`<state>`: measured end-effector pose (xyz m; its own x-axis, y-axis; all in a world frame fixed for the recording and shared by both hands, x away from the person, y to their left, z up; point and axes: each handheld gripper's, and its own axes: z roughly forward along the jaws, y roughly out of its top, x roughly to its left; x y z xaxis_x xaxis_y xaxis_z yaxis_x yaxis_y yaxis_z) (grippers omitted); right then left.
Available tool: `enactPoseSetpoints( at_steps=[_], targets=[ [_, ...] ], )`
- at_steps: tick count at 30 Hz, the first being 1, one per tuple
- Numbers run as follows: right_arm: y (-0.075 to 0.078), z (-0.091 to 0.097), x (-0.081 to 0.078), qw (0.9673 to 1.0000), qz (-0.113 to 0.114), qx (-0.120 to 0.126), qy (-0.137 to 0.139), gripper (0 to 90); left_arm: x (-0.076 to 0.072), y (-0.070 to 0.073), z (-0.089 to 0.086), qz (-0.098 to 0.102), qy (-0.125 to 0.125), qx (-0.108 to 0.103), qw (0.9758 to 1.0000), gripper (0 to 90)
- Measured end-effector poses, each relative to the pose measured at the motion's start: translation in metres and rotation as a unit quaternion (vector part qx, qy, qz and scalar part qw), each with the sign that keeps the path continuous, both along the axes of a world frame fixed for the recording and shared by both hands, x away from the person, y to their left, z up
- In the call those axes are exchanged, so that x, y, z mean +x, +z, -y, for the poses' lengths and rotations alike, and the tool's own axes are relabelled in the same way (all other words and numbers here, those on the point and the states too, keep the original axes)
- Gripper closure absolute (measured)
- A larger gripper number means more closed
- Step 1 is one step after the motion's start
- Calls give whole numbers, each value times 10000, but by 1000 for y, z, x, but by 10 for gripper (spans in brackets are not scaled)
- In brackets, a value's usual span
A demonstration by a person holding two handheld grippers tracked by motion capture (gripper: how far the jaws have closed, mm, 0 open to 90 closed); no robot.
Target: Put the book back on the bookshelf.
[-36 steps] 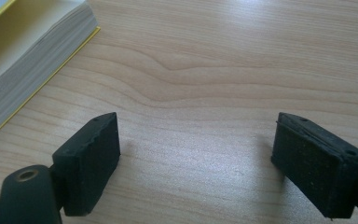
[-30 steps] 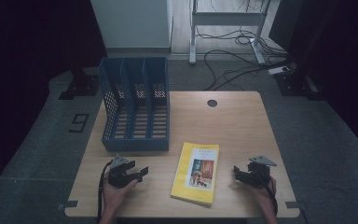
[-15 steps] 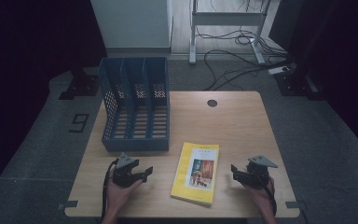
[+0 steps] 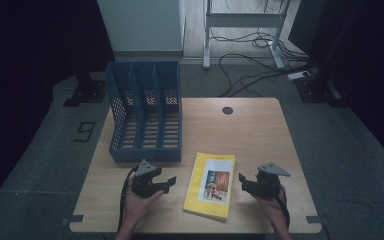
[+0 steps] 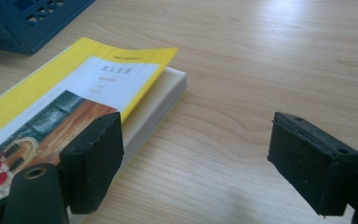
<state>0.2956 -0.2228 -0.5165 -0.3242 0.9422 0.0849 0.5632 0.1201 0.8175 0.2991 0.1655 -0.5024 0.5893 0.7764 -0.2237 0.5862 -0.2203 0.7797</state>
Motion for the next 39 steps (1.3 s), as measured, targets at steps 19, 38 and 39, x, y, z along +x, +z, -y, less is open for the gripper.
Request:
enactPoseSetpoints(
  at_steps=[19, 38, 39],
  targets=[
    [-6, -46, 7, 9994, -97, -17, 338, 176, -2, -12, 38, -85, -315, -111, 9994, 290],
    [-28, -66, 1, 9974, -366, -104, 617, 178, -10, -40, 69, -506, -725, 221, 9958, 278],
    [-29, -66, 1, 9973, -372, -98, 627, 178, -10, -40, 69, -506, -725, 221, 9958, 278]
  ],
)
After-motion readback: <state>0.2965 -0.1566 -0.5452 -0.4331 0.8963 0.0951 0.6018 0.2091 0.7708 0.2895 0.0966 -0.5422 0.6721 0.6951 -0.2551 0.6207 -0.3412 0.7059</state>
